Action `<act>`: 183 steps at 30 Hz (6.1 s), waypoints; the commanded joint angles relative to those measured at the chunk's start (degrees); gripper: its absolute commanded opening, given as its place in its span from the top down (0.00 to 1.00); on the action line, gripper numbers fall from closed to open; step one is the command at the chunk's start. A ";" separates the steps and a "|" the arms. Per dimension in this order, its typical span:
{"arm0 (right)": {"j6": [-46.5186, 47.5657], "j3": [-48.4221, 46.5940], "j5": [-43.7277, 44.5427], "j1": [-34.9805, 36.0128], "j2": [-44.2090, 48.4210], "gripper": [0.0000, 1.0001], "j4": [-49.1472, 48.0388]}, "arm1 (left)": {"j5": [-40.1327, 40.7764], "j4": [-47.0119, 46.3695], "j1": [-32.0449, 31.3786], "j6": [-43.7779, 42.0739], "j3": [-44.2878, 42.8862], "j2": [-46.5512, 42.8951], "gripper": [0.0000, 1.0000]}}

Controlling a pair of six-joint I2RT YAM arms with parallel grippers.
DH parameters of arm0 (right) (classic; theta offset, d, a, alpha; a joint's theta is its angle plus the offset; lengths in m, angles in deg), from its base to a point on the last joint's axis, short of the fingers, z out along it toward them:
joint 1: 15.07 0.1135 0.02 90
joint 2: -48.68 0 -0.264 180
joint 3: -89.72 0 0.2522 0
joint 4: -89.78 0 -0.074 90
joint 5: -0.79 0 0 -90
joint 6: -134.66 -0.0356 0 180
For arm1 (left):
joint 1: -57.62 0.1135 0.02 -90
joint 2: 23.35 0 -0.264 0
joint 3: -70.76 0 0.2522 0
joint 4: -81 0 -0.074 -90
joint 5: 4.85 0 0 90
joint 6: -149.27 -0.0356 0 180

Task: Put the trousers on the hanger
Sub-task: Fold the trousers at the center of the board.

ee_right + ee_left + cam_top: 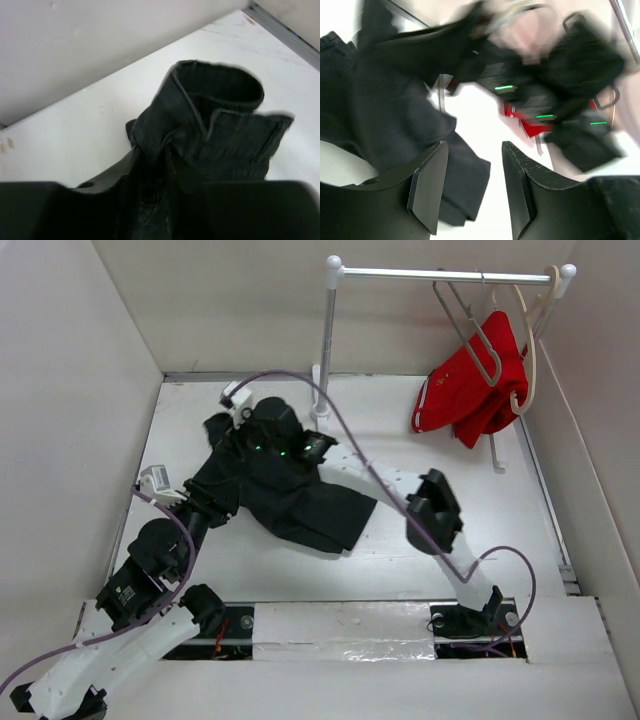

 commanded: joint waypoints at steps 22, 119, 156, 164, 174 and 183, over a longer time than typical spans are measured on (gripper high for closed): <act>-3.34 68.29 6.17 -4.95 39.96 1.00 -27.34 | -5.97 -25.77 8.69 1.76 0.41 33.47 0.51; -11.95 96.99 -0.15 -23.15 59.58 0.15 -23.56 | -6.99 -47.60 -22.48 11.34 26.25 43.17 1.00; -4.86 88.06 -3.40 -34.91 50.98 0.80 -21.23 | 0.67 -38.19 -21.17 7.37 19.40 37.70 0.66; -2.47 89.80 0.08 -30.80 60.18 0.37 -13.04 | -5.73 -42.39 -15.46 2.99 17.28 42.10 0.64; -2.37 87.86 -2.62 -27.98 49.96 1.00 -18.28 | -8.47 -45.83 -11.93 -0.01 13.67 51.42 0.65; -6.42 96.12 -2.45 -28.68 48.15 1.00 -25.52 | -9.18 -44.08 -10.62 -0.62 16.92 45.63 0.66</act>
